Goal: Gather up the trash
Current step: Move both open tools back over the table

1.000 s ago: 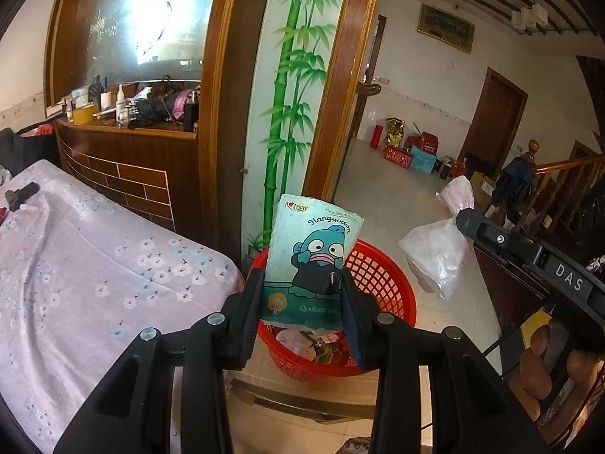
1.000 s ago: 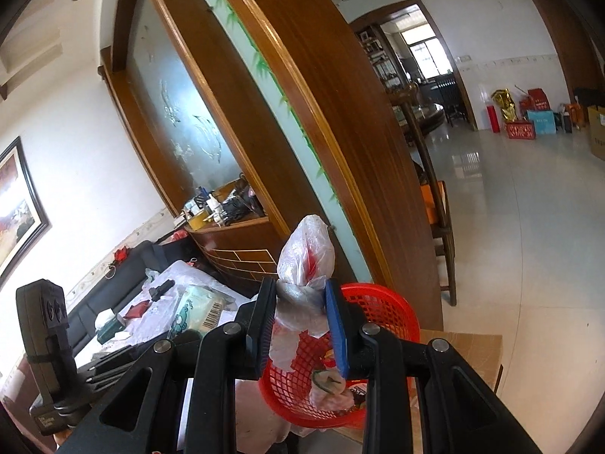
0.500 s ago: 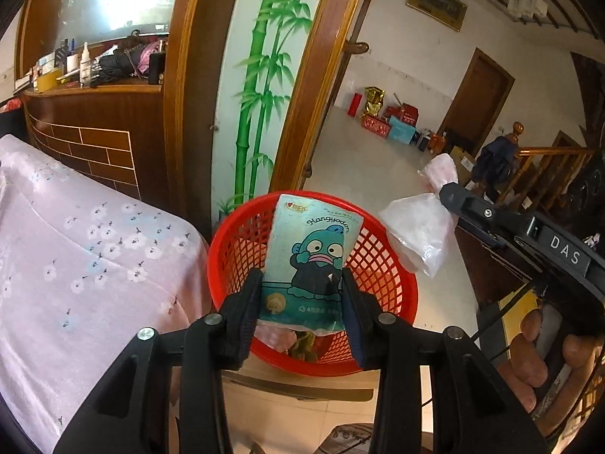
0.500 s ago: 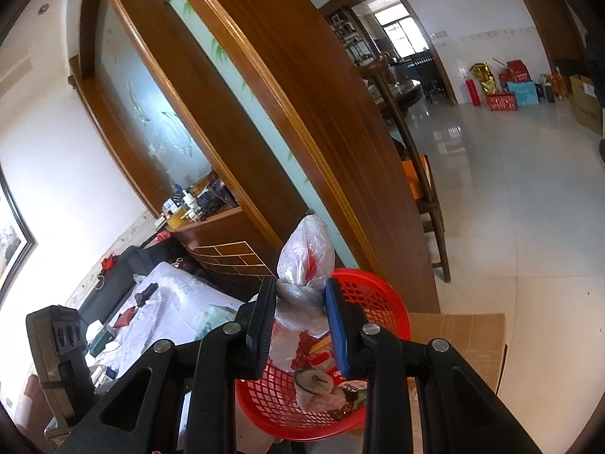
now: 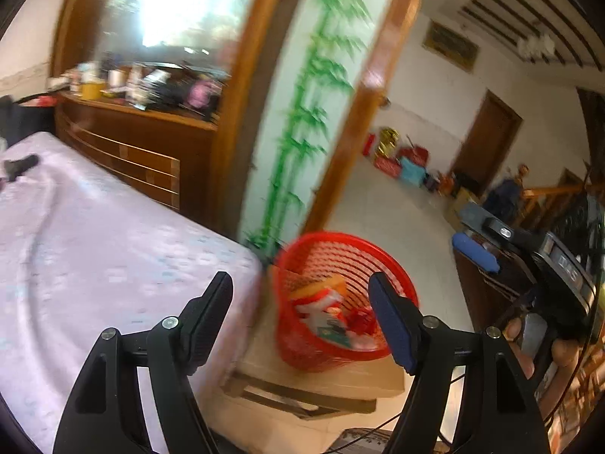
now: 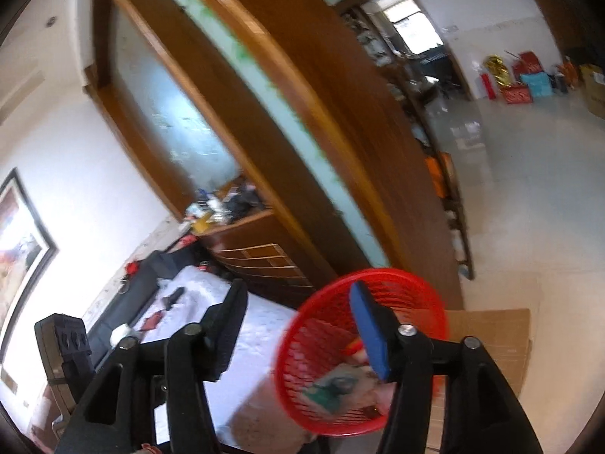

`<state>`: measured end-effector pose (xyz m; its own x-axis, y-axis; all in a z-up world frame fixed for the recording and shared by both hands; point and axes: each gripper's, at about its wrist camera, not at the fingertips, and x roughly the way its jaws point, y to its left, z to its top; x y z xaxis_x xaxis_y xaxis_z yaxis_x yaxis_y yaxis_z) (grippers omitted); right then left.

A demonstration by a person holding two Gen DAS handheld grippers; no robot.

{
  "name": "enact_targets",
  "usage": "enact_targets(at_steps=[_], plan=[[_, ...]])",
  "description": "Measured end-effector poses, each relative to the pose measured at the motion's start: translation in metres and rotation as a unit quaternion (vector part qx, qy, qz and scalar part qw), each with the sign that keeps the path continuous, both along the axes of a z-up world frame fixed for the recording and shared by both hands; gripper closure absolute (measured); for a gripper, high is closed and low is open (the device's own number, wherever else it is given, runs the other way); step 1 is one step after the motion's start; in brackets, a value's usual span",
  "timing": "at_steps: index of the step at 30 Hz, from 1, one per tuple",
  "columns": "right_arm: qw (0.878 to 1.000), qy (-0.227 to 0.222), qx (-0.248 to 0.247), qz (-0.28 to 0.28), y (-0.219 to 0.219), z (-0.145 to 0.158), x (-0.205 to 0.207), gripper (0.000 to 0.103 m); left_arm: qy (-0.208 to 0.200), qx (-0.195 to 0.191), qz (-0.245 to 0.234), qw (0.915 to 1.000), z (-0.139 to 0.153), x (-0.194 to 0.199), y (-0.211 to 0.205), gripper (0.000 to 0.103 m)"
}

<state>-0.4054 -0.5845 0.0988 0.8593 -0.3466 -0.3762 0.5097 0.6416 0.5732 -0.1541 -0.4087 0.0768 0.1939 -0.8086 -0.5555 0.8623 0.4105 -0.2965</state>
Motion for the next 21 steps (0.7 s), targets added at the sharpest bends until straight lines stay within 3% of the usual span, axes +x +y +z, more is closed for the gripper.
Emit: enact_targets(at_steps=[2,7,15,18,21], plan=[[0.999,-0.024,-0.008,0.029,0.017,0.011,0.012,0.025,-0.009,-0.009,0.035,0.9993,0.013,0.012,0.031,0.027],[0.990,-0.067,-0.018,0.123,0.061,0.026,0.054,0.016,-0.056,-0.016,0.145,0.9877,0.037,0.039,0.119,0.020],[0.961,-0.074,-0.011,0.265,0.132,0.032,0.158,0.013,-0.106,0.002,0.300,0.9481,0.052,0.083,0.237,0.020],[0.947,-0.067,-0.003,0.313,0.156,0.027,0.204,0.013,-0.105,0.012,0.348,0.9315,0.051,0.107,0.274,0.020],[0.933,-0.053,0.020,0.357,0.180,0.016,0.252,0.013,-0.092,0.015,0.379,0.9207,0.050,0.127,0.308,0.020]])
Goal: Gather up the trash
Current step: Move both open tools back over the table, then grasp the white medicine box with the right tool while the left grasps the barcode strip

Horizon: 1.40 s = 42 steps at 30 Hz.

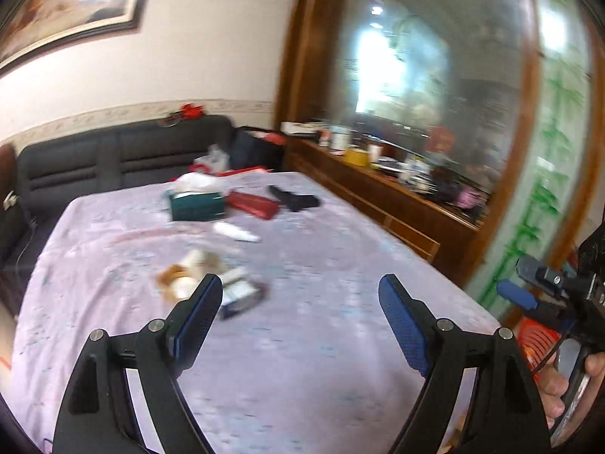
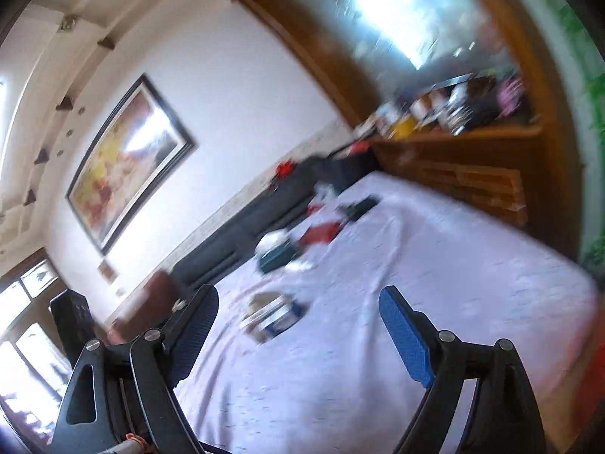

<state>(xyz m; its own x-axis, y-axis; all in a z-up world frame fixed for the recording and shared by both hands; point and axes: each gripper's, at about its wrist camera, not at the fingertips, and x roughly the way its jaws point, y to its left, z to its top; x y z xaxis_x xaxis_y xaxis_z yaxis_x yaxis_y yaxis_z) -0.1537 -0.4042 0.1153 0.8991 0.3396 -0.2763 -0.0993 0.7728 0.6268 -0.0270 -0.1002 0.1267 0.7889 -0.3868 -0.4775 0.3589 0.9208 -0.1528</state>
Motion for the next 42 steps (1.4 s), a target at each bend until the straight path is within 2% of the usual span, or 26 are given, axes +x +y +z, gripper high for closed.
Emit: enact_targets(at_steps=[4,11,14,17,20,23,26,31,34,38,40,42], plan=[[0.999,0.024,0.017,0.043,0.024,-0.010,0.055,0.013,0.022,-0.008,0.041,0.9989,0.001,0.030,0.039,0.020],[0.990,0.082,0.031,0.109,0.074,-0.023,0.156,0.016,0.049,-0.017,0.111,0.9924,-0.006,0.090,0.072,0.020],[0.983,0.126,0.023,0.129,0.105,-0.043,0.202,0.021,0.063,-0.016,0.131,0.9892,-0.019,0.118,0.079,0.020],[0.972,0.182,0.028,0.144,0.132,-0.080,0.239,0.030,0.073,-0.025,0.132,0.9883,-0.036,0.130,0.082,0.020],[0.963,0.222,0.040,0.148,0.146,-0.112,0.266,0.034,0.086,-0.043,0.133,0.9865,-0.054,0.137,0.088,0.020],[0.952,0.257,0.059,0.153,0.156,-0.135,0.288,0.039,0.107,-0.058,0.136,0.9833,-0.065,0.142,0.095,0.020],[0.945,0.286,0.048,0.151,0.166,-0.147,0.305,0.046,0.107,-0.062,0.141,0.9822,-0.066,0.141,0.100,0.020],[0.943,0.306,0.011,0.131,0.183,-0.148,0.324,0.046,0.107,-0.079,0.153,0.9792,-0.065,0.139,0.112,0.020],[0.939,0.326,-0.001,0.111,0.193,-0.151,0.333,0.046,0.102,-0.071,0.160,0.9791,-0.063,0.139,0.114,0.020],[0.935,0.338,-0.031,0.103,0.213,-0.151,0.342,0.037,0.101,-0.074,0.158,0.9794,-0.062,0.138,0.116,0.020],[0.937,0.330,-0.065,0.097,0.225,-0.148,0.343,0.032,0.104,-0.074,0.159,0.9790,-0.063,0.139,0.117,0.020],[0.938,0.323,-0.081,0.094,0.229,-0.147,0.340,0.040,0.108,-0.074,0.160,0.9785,-0.065,0.140,0.118,0.020]])
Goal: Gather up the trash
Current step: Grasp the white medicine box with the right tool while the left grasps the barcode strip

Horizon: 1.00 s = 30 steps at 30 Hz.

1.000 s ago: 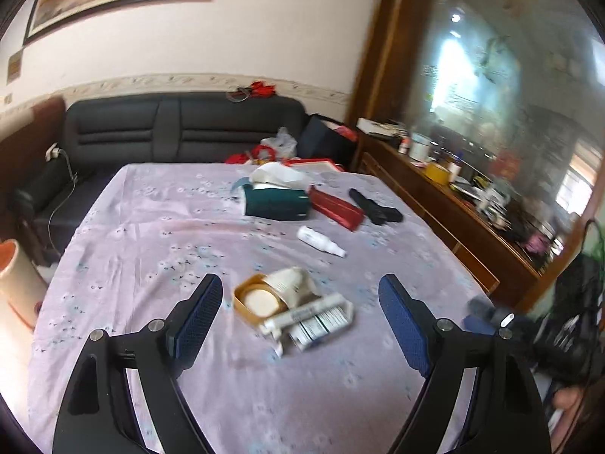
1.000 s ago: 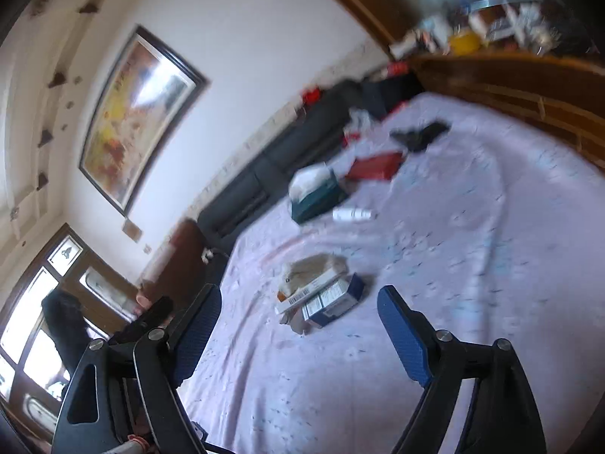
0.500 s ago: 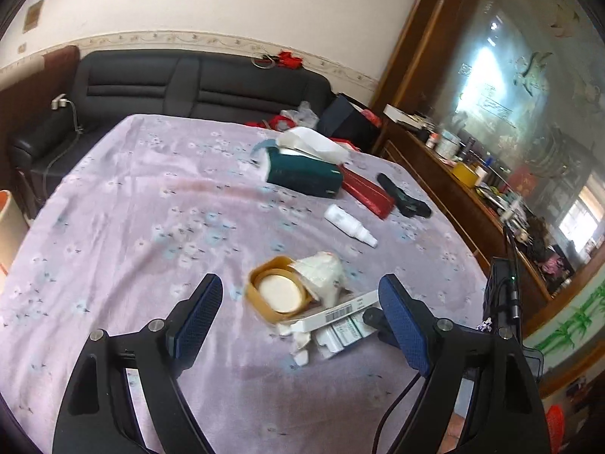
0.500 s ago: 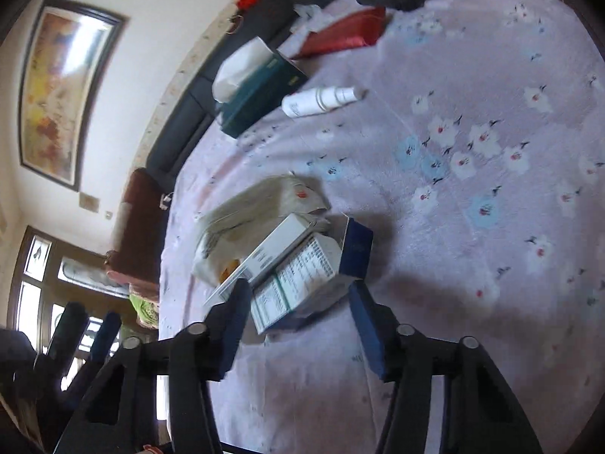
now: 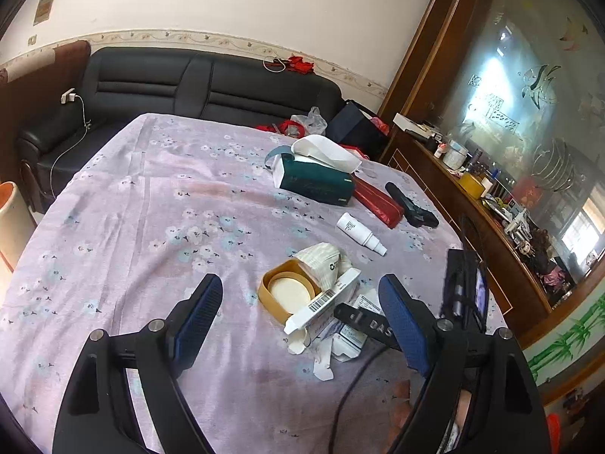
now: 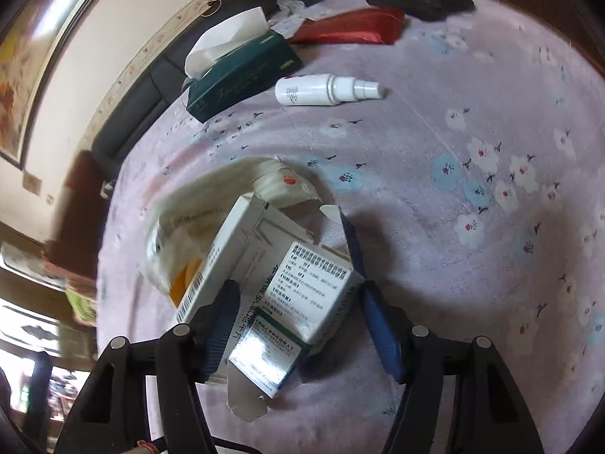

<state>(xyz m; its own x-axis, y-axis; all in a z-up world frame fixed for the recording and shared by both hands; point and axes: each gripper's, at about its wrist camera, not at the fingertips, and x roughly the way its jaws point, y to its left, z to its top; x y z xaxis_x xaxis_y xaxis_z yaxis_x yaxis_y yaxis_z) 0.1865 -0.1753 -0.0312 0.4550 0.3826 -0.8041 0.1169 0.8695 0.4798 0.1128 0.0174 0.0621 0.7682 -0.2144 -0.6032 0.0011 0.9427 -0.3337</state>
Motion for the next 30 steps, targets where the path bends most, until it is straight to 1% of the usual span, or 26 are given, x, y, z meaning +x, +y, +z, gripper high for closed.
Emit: enact_targets(at_steps=[1,4,7,8,9,10,11,13,14,16,19,20,22,23,24,25,26,27,29,30], plan=[[1.000,-0.002,-0.002,0.005,0.001,-0.001,-0.001,0.046,0.001,0.000,0.000,1.0000,-0.001,0.000,0.000,0.020],[1.000,-0.011,0.006,0.016,-0.009,0.000,-0.011,0.055,0.002,0.005,-0.012,0.9999,-0.004,0.002,-0.004,0.020],[0.999,-0.031,0.018,0.017,-0.032,0.002,-0.028,0.058,0.003,0.021,-0.033,0.9992,-0.010,0.006,-0.016,0.020],[0.998,-0.047,0.032,0.019,-0.046,0.005,-0.036,0.060,0.004,0.029,-0.044,0.9986,-0.012,0.008,-0.022,0.020],[0.997,-0.061,0.044,0.022,-0.057,0.007,-0.041,0.060,0.006,0.041,-0.054,0.9977,-0.015,0.011,-0.028,0.020],[0.996,-0.071,0.053,0.020,-0.067,0.008,-0.045,0.060,0.011,0.068,-0.065,0.9955,-0.019,0.017,-0.040,0.020],[0.994,-0.089,0.064,0.015,-0.085,0.009,-0.050,0.060,0.016,0.088,-0.071,0.9935,-0.022,0.021,-0.048,0.020],[0.989,-0.127,0.079,0.011,-0.106,0.011,-0.056,0.060,0.035,0.125,-0.087,0.9878,-0.032,0.033,-0.065,0.020],[0.984,-0.150,0.093,-0.005,-0.122,0.009,-0.061,0.060,0.044,0.135,-0.092,0.9855,-0.037,0.039,-0.070,0.020],[0.978,-0.163,0.131,-0.020,-0.140,0.002,-0.065,0.060,0.059,0.153,-0.103,0.9811,-0.046,0.050,-0.081,0.020],[0.972,-0.179,0.152,-0.032,-0.151,0.005,-0.069,0.060,0.079,0.189,-0.116,0.9719,-0.058,0.067,-0.096,0.022],[0.970,-0.184,0.153,-0.029,-0.151,0.008,-0.068,0.060,0.084,0.204,-0.117,0.9684,-0.062,0.071,-0.101,0.025],[0.970,-0.189,0.149,-0.028,-0.148,0.011,-0.069,0.060,0.100,0.223,-0.115,0.9629,-0.070,0.076,-0.108,0.038],[0.971,-0.190,0.140,-0.026,-0.146,0.013,-0.069,0.060,0.106,0.226,-0.114,0.9616,-0.072,0.077,-0.111,0.052],[0.972,-0.192,0.134,-0.027,-0.145,0.014,-0.070,0.060,0.110,0.232,-0.117,0.9594,-0.075,0.076,-0.115,0.058],[0.972,-0.193,0.130,-0.028,-0.144,0.015,-0.071,0.060,0.112,0.238,-0.123,0.9571,-0.077,0.076,-0.119,0.058],[0.972,-0.194,0.127,-0.032,-0.145,0.015,-0.071,0.060,0.113,0.244,-0.126,0.9548,-0.079,0.075,-0.122,0.060],[0.972,-0.195,0.126,-0.036,-0.146,0.015,-0.072,0.060,0.114,0.248,-0.128,0.9533,-0.081,0.075,-0.125,0.070],[0.971,-0.198,0.126,-0.045,-0.150,0.016,-0.075,0.060,0.118,0.252,-0.131,0.9515,-0.085,0.074,-0.131,0.074],[0.971,-0.199,0.127,-0.047,-0.152,0.016,-0.076,0.060,0.120,0.252,-0.135,0.9509,-0.086,0.074,-0.134,0.079]])
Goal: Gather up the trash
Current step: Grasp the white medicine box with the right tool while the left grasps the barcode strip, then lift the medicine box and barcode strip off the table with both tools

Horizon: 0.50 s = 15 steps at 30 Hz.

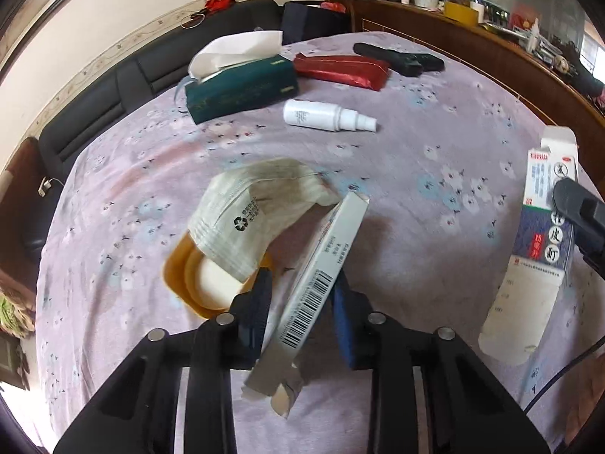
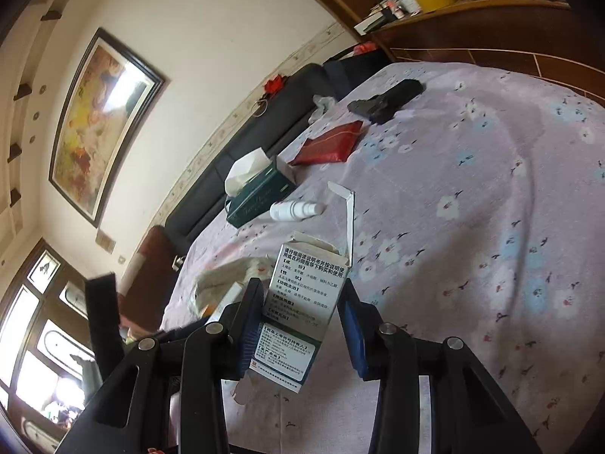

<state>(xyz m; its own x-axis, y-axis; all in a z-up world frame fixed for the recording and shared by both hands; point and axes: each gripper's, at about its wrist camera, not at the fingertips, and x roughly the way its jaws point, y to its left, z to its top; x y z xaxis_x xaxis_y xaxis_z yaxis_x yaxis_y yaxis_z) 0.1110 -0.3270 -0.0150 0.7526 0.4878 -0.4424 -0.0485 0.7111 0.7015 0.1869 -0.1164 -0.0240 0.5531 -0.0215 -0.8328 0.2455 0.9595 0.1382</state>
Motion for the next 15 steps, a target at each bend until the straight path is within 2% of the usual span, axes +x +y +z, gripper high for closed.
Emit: enact_targets(at_steps=[2,4,9,13,15], plan=[[1.000,0.000,0.006,-0.004,-0.003,-0.001,-0.002,0.060,0.001,0.009,0.006,0.9999,-0.002,0.000,-0.003,0.081],[1.000,0.002,0.010,-0.006,-0.006,-0.002,-0.001,0.060,0.003,0.003,0.006,1.0000,0.002,-0.005,-0.005,0.091],[1.000,-0.002,0.011,-0.008,-0.008,-0.001,-0.003,0.060,0.027,-0.067,-0.018,0.9972,0.014,-0.041,-0.005,0.091],[1.000,-0.007,0.012,-0.010,-0.008,0.000,-0.006,0.060,0.066,-0.149,-0.030,0.9862,0.011,-0.077,0.004,0.091],[1.000,-0.012,0.012,-0.009,-0.007,0.001,-0.007,0.060,0.068,-0.172,-0.032,0.9821,0.011,-0.094,0.009,0.091]])
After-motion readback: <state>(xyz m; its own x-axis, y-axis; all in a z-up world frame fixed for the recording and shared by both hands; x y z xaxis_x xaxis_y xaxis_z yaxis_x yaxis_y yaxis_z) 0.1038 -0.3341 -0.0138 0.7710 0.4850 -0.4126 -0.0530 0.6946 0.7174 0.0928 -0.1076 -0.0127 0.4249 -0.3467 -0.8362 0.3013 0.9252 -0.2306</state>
